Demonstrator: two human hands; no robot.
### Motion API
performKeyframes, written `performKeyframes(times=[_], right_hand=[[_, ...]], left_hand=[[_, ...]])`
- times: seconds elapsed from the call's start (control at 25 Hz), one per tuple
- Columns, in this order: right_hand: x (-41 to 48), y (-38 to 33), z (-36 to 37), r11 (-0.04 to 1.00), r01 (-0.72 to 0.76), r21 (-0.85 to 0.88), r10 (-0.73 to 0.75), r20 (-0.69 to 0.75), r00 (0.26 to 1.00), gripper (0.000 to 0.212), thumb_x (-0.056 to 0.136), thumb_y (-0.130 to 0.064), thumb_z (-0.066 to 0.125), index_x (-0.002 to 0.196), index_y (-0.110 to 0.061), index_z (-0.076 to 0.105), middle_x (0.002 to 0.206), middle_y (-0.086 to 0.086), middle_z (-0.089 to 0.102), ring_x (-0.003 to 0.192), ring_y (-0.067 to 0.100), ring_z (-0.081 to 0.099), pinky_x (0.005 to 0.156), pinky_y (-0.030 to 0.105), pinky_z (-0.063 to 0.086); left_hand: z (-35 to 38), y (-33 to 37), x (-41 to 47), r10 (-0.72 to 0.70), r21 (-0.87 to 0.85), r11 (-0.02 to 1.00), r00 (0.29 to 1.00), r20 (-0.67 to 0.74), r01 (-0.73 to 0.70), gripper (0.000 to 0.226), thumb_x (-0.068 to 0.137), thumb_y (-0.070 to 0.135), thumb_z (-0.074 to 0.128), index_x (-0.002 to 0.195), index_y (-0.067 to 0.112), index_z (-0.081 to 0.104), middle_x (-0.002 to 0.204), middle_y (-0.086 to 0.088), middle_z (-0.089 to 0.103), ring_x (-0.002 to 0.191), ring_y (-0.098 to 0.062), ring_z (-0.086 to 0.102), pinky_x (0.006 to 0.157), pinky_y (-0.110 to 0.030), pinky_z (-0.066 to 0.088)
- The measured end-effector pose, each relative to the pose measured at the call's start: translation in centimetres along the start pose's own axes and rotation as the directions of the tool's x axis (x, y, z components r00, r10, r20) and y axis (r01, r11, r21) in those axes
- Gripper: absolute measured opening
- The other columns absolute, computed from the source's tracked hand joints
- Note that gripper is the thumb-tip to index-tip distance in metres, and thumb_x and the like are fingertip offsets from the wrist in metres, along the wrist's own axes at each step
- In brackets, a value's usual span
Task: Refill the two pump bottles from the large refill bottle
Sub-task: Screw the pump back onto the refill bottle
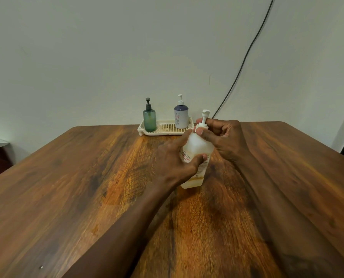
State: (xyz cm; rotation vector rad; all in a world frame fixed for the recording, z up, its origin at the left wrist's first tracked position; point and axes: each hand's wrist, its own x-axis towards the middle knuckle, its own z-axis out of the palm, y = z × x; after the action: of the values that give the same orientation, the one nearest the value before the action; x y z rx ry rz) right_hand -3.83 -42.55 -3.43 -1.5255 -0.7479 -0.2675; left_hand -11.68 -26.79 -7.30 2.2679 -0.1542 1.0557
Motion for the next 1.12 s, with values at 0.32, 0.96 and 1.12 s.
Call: performKeyframes(times=[0.32, 0.96, 1.12], right_hand=[[-0.4, 0.3, 1.1, 0.997, -0.005, -0.083, -0.005, -0.112, 0.994, 0.036, 0.082, -0.024, 0.086, 0.116, -0.017, 0.077, 0.100, -0.018, 0.075, 0.092, 0.001, 0.075, 0.074, 0.022, 0.062], [0.0, -0.5, 0.7, 0.990, -0.115, 0.083, 0.109, 0.073, 0.991, 0.021, 0.105, -0.023, 0.057, 0.120, -0.030, 0.070, 0.107, -0.014, 0.077, 0.101, 0.009, 0.074, 0.084, 0.029, 0.062], [-0.5, -0.4, 0.8, 0.999, -0.033, 0.025, 0.037, -0.177, 0.984, 0.029, 0.075, -0.028, 0.092, 0.097, -0.020, 0.075, 0.089, -0.008, 0.079, 0.083, 0.007, 0.075, 0.072, 0.025, 0.063]], left_hand=[[0.2, 0.8, -0.4, 0.019, 0.047, 0.999, 0.997, -0.080, -0.015, 0.080, 0.078, 0.057, 0.073, 0.150, 0.030, 0.050, 0.105, -0.004, 0.079, 0.086, -0.016, 0.071, 0.078, -0.039, 0.060], [0.8, 0.5, -0.1, -0.068, -0.165, 0.985, 0.990, -0.124, 0.047, 0.080, 0.074, 0.053, 0.087, 0.144, 0.031, 0.056, 0.113, 0.006, 0.076, 0.090, -0.001, 0.070, 0.074, -0.012, 0.056], [0.9, 0.3, -0.3, -0.048, -0.195, 0.980, 0.995, -0.090, 0.030, 0.079, 0.075, 0.053, 0.086, 0.145, 0.037, 0.053, 0.120, 0.003, 0.075, 0.099, -0.006, 0.071, 0.079, -0.022, 0.061]])
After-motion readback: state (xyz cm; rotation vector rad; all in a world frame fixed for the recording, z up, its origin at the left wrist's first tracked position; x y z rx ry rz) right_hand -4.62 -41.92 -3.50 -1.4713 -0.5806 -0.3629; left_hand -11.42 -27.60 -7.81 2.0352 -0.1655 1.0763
